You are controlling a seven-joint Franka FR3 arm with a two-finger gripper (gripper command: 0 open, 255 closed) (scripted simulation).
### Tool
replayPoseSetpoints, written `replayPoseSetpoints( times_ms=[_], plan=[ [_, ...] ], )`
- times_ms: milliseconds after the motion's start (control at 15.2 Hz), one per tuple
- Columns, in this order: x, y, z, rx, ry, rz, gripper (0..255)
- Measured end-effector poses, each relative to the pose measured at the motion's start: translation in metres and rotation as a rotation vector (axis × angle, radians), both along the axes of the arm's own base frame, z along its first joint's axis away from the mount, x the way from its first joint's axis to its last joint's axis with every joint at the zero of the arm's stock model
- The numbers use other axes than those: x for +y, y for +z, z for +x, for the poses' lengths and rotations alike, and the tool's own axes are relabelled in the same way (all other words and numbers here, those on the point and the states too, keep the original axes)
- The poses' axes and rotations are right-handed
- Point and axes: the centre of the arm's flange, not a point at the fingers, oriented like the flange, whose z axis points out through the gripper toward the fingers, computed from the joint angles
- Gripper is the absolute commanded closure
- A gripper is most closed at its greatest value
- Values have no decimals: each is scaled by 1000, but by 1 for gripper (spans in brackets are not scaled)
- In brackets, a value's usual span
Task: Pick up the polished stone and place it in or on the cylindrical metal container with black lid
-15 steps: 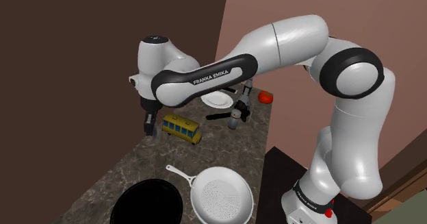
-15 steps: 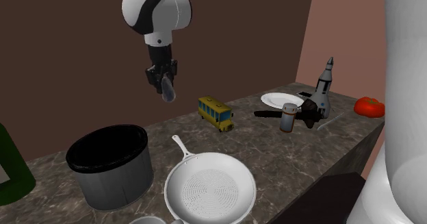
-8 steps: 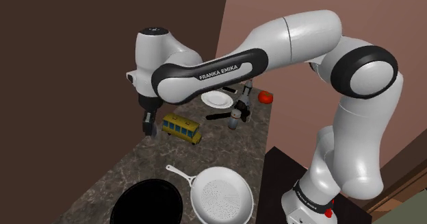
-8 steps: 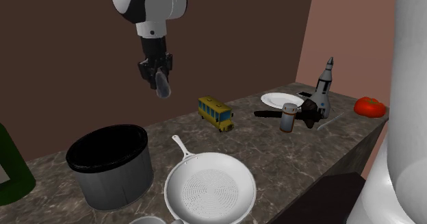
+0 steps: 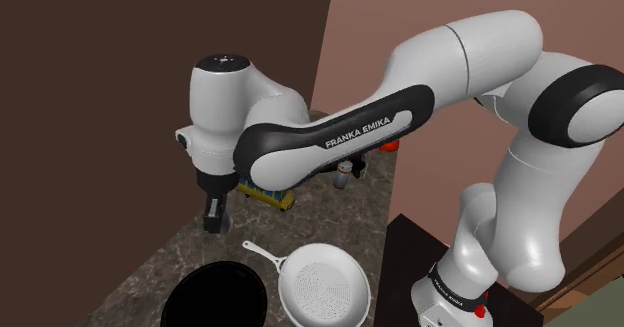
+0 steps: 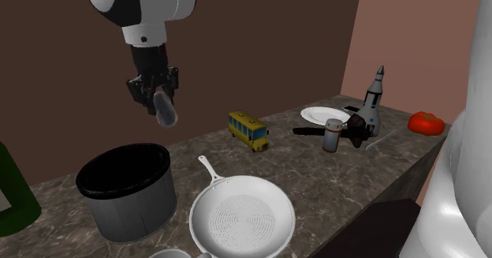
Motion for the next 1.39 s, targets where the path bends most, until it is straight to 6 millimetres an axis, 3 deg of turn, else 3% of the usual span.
replayPoseSetpoints(
  times_ms=[660, 1386],
  plan=[
    [70, -1, -116, 0, 1, 0, 255],
    [76, -54, -120, -4, -2, 5, 255]
  ],
)
